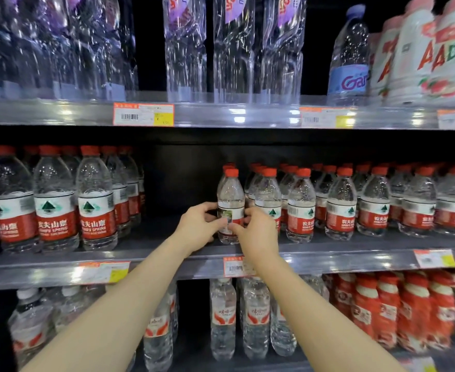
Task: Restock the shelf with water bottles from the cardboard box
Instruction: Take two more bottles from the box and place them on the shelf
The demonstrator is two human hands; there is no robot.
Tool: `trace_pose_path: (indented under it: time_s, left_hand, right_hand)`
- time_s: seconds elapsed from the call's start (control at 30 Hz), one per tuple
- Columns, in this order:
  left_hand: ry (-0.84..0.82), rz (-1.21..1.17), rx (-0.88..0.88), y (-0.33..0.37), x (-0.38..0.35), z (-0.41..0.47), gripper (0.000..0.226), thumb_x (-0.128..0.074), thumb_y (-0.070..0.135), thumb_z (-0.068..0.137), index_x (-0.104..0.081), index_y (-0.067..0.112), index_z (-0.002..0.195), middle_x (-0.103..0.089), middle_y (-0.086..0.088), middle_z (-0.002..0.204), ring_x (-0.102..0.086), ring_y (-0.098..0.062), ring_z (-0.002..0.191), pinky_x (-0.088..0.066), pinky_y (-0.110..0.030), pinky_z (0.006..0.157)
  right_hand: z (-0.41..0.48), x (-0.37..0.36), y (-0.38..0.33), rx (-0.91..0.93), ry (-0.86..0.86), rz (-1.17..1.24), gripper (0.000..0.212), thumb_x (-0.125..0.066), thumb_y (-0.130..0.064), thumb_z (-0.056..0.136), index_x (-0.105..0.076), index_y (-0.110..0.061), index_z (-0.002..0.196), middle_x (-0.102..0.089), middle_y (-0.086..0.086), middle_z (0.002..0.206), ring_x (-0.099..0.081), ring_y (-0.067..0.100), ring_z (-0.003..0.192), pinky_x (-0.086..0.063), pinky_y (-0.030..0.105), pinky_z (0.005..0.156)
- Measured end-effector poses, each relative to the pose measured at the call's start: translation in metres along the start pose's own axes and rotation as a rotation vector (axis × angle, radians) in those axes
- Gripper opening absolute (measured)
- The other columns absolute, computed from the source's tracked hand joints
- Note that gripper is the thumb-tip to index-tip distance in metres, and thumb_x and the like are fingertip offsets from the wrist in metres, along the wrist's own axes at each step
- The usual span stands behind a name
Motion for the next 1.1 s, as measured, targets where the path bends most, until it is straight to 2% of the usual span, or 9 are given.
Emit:
trace_pose_path:
  time_s: [0.07, 0.17, 0.5, 0.63, 0.77, 0.83, 0.93, 1.03, 1.1]
  left_hand:
    - [0.028, 0.023, 0.001, 0.0, -0.002, 0.003, 0.052, -0.077, 0.029, 0.091, -0.06, 0.027, 0.14, -0.075, -0.002, 0.1, -0.075, -0.02, 0.093, -0.065, -0.044, 0.08]
    - [0.059, 0.1, -0.034, 0.0, -0.005, 0.007, 0.054, -0.077, 0.028, 0.091, -0.059, 0.029, 0.142, -0.073, 0.005, 0.093, -0.074, -0.015, 0.088, -0.063, -0.044, 0.086]
    - [0.076, 0.124, -0.026, -0.005, -0.005, 0.007, 0.063, -0.077, 0.036, 0.09, -0.054, 0.028, 0.148, -0.069, 0.009, 0.1, -0.07, -0.018, 0.1, -0.06, -0.045, 0.093]
    - [0.099, 0.154, -0.038, 0.001, -0.005, 0.001, 0.059, -0.076, 0.034, 0.092, -0.056, 0.023, 0.147, -0.072, 0.01, 0.093, -0.068, -0.011, 0.094, -0.055, -0.031, 0.09]
    - [0.047, 0.189, -0.022, 0.008, -0.003, -0.005, 0.065, -0.077, 0.039, 0.092, -0.052, 0.024, 0.15, -0.078, 0.004, 0.105, -0.069, -0.012, 0.104, -0.053, -0.033, 0.099]
    - [0.004, 0.208, -0.003, 0.01, -0.003, -0.008, 0.067, -0.073, 0.041, 0.094, -0.048, 0.025, 0.153, -0.077, 0.002, 0.116, -0.067, -0.014, 0.112, -0.049, -0.029, 0.1]
    - [0.034, 0.321, -0.024, 0.017, 0.005, -0.021, 0.055, -0.06, 0.039, 0.102, -0.048, 0.023, 0.154, -0.075, -0.001, 0.124, -0.065, -0.019, 0.12, -0.043, -0.025, 0.097]
    - [0.15, 0.499, -0.05, 0.017, 0.029, -0.042, 0.049, -0.051, 0.046, 0.103, -0.053, 0.024, 0.147, -0.074, -0.001, 0.12, -0.067, -0.026, 0.115, -0.052, -0.037, 0.099]
    - [0.138, 0.711, -0.076, 0.016, 0.043, -0.057, 0.046, -0.047, 0.05, 0.103, -0.052, 0.028, 0.144, -0.072, -0.004, 0.121, -0.068, -0.031, 0.111, -0.055, -0.043, 0.094]
  right_hand:
    - [0.004, -0.001, -0.001, 0.007, -0.017, -0.032, 0.042, -0.081, -0.028, 0.084, -0.064, -0.012, 0.119, -0.068, 0.003, 0.108, -0.065, 0.02, 0.1, -0.055, 0.037, 0.089]
    - [0.006, -0.002, -0.002, 0.007, -0.025, -0.064, 0.039, -0.081, -0.026, 0.085, -0.064, -0.012, 0.117, -0.068, 0.004, 0.109, -0.065, 0.022, 0.099, -0.055, 0.037, 0.088]
    - [0.001, -0.006, -0.003, 0.009, -0.004, -0.017, 0.035, -0.078, -0.026, 0.086, -0.065, -0.015, 0.116, -0.07, 0.002, 0.103, -0.067, 0.021, 0.095, -0.057, 0.04, 0.083]
    - [0.0, -0.004, -0.006, 0.002, -0.031, -0.059, 0.037, -0.074, -0.025, 0.089, -0.063, -0.012, 0.123, -0.069, 0.005, 0.11, -0.067, 0.023, 0.099, -0.058, 0.04, 0.084]
    - [-0.004, 0.002, -0.011, -0.017, -0.07, -0.095, 0.022, -0.069, -0.022, 0.092, -0.068, -0.011, 0.112, -0.071, 0.006, 0.104, -0.068, 0.026, 0.096, -0.056, 0.036, 0.079]
    - [-0.008, 0.006, -0.015, -0.022, -0.067, -0.097, 0.019, -0.068, -0.021, 0.092, -0.069, -0.011, 0.107, -0.071, 0.007, 0.101, -0.068, 0.027, 0.094, -0.056, 0.036, 0.077]
    - [-0.016, 0.016, -0.026, 0.02, -0.011, -0.089, 0.024, -0.062, -0.014, 0.092, -0.065, -0.009, 0.115, -0.069, 0.009, 0.109, -0.066, 0.026, 0.1, -0.056, 0.038, 0.084]
    - [-0.026, 0.025, -0.037, 0.074, -0.002, -0.099, 0.034, -0.058, -0.014, 0.094, -0.062, -0.012, 0.128, -0.067, 0.008, 0.118, -0.065, 0.026, 0.108, -0.055, 0.041, 0.09]
    - [-0.032, 0.025, -0.042, 0.107, -0.039, -0.112, 0.033, -0.057, -0.014, 0.094, -0.064, -0.014, 0.127, -0.068, 0.008, 0.118, -0.065, 0.029, 0.109, -0.055, 0.042, 0.09]
Point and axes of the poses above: each hand's wrist, its own z-axis towards the middle knuckle, its own x-axis out of the back of the hand, y = z × x, the point moved 4 cm from there along z, towards the middle knuckle
